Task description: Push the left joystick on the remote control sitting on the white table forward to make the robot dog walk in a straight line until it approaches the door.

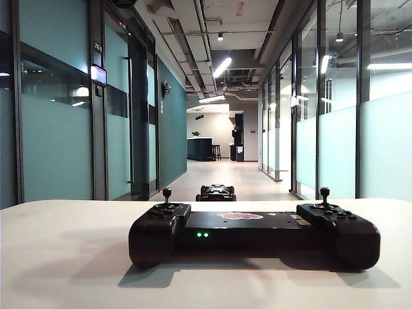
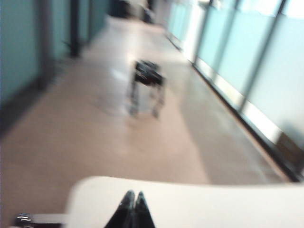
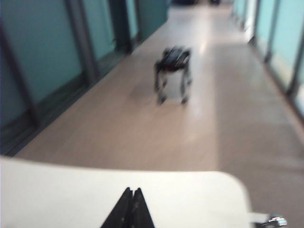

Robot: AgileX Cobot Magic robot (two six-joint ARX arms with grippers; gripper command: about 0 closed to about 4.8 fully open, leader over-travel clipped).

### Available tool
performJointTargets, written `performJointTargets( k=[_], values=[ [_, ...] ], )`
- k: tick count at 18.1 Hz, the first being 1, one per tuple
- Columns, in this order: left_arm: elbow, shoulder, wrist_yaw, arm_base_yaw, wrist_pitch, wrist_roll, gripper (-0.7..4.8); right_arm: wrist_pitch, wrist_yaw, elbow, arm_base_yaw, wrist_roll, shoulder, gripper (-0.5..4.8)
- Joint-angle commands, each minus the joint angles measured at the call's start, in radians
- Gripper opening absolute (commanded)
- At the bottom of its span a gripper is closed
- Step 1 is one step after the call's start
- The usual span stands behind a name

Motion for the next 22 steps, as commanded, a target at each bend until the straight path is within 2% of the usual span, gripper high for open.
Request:
performJointTargets(
  k=[1,6,10,13,17,18,20,22],
  values=[
    [0.068,0.051,0.016,-0.087,-0.043,-0.003,-0.06,-0.029,0.013,0.043,0.078,-0.001,0.060,-0.04],
    [0.190,0.183,0.014,-0.243,-0.202,-0.003,-0.05,-0.169,0.020,0.074,0.242,0.087,0.128,-0.04],
    [0.280,0.308,0.014,-0.311,-0.296,-0.003,-0.06,-0.312,0.114,0.074,0.368,0.174,0.139,-0.04],
    [0.358,0.404,0.050,-0.317,-0.388,-0.003,-0.06,-0.391,0.126,0.074,0.460,0.215,0.140,-0.04],
    [0.389,0.473,0.109,-0.317,-0.376,-0.002,-0.05,-0.489,0.125,0.073,0.548,0.272,0.172,-0.01],
    [0.389,0.483,0.132,-0.317,-0.375,-0.002,-0.06,-0.491,0.124,0.073,0.561,0.272,0.191,0.51],
    [0.389,0.494,0.142,-0.317,-0.376,-0.002,-0.05,-0.491,0.114,0.073,0.584,0.304,0.247,3.04],
    [0.389,0.494,0.156,-0.317,-0.373,-0.003,-0.05,-0.489,0.109,0.072,0.589,0.318,0.311,3.10]
  ],
)
